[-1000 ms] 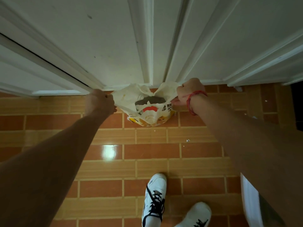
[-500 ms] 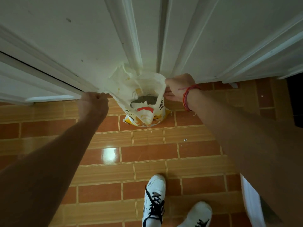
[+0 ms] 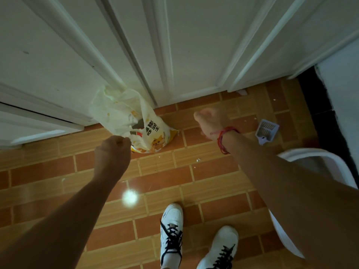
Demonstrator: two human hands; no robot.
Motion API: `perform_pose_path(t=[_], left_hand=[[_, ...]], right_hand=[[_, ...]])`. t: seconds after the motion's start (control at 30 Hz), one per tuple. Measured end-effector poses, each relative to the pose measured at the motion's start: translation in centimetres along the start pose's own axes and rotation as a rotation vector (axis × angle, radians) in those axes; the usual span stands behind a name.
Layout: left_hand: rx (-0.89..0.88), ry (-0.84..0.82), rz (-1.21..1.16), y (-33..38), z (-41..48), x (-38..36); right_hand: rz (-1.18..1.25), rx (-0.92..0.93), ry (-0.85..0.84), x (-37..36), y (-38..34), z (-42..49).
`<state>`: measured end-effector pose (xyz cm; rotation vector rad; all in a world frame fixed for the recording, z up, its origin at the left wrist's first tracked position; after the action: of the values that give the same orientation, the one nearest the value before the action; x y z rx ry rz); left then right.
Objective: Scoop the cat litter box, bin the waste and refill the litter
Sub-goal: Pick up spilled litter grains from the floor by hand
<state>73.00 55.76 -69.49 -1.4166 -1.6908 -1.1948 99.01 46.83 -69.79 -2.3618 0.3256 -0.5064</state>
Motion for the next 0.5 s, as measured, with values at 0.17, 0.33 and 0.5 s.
perform_pose_path(t=[0.17, 0.33, 0.5], left_hand=[[-0.281, 0.018, 0.039, 6.9, -5.1, 0.5], [-0.637, -0.008, 0.171, 13.7, -11.9, -0.4], [-0.874, -0.031, 0.341, 19.9, -20.4, 1.3]], right_hand=[[0.057, -0.299, 0.088, 7.3, 3.9, -7.0], [-0.187, -0.081, 0.156, 13.2, 6.4, -12.4], [-0.341, -0.008, 0.194, 19.7, 7.9, -20.8]])
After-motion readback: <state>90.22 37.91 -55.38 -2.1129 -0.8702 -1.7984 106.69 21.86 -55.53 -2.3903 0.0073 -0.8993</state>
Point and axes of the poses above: each hand's wrist, its own z-axis towards the middle knuckle, its own x-axis out of the back of the hand, y = z × x, the point moved 5 cm from there along z, towards the middle knuckle, and after that the axes turned 14 degrees about z, right-handed, at the moved point
